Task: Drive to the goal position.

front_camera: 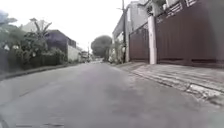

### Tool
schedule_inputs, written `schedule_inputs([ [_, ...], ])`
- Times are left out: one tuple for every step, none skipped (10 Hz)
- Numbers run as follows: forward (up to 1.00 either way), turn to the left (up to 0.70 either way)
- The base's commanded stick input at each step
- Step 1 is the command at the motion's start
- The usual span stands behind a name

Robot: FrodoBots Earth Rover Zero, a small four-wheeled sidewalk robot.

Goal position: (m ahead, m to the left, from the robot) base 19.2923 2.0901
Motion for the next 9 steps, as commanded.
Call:
schedule_inputs([
  [1.00, 0.00],
  [1.00, 0.00],
  [1.00, 0.00],
  [1.00, 0.00],
  [1.00, 0.00],
  [1.00, 0.00],
  [1.00, 0.00],
  [1.00, 0.00],
  [1.00, 0.00],
])
